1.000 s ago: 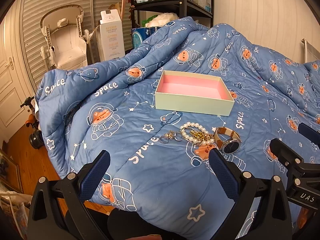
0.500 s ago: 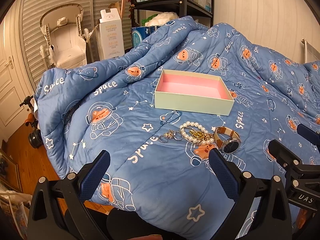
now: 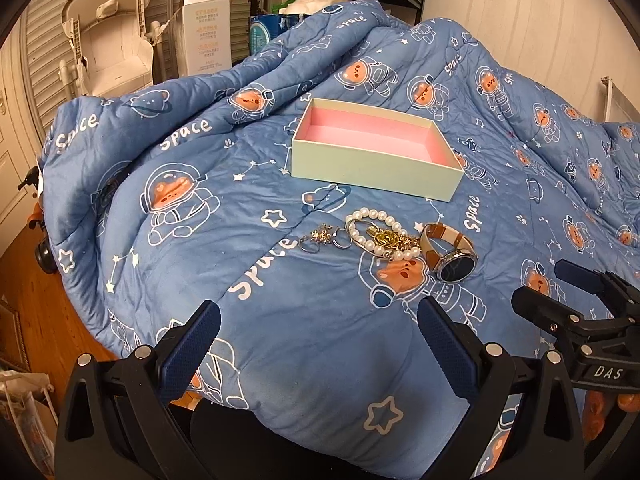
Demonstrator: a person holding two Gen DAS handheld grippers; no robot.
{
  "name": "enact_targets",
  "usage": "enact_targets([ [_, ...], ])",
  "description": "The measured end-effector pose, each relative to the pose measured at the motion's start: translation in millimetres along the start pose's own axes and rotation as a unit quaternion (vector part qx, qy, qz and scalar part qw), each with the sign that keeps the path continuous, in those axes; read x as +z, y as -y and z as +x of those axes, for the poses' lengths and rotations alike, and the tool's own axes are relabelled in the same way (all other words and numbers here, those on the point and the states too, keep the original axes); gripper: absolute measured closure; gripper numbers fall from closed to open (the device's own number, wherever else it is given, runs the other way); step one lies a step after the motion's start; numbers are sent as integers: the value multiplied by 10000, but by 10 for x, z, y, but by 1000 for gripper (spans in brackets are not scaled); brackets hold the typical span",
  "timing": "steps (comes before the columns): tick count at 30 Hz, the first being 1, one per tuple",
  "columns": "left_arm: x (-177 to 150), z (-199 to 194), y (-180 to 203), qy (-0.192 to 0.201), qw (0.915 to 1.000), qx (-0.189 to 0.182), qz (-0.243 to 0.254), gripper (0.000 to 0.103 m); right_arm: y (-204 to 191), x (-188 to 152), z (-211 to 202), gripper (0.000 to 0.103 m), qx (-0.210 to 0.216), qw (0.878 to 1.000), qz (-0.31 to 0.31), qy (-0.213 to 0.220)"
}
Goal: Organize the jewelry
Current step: 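Close the right gripper on the tan-strap watch while the left gripper moves to a silver ring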
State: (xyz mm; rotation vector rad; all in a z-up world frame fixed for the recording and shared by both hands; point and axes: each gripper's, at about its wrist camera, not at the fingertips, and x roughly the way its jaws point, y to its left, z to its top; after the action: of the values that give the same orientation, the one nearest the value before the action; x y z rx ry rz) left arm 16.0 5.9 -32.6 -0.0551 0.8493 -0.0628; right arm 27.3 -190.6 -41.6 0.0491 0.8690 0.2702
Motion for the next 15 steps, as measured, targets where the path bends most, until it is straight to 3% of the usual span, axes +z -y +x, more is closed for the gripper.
enact_targets([
  [4, -9, 93, -25, -104, 9999, 107, -21, 6, 77, 26, 152, 5, 104, 9997, -30, -220],
  [9, 42, 216, -79, -132, 9998, -140, 61, 10, 50, 106, 273, 6, 226, 9990, -259, -290],
  [13, 81, 377, -33, -289, 9982, -97, 522, 32, -26, 163, 418, 13, 253, 9976, -519, -384],
  [15, 111, 424, -40, -286, 9977, -102, 603, 33, -44, 183, 499, 14, 292, 9970, -559, -456],
])
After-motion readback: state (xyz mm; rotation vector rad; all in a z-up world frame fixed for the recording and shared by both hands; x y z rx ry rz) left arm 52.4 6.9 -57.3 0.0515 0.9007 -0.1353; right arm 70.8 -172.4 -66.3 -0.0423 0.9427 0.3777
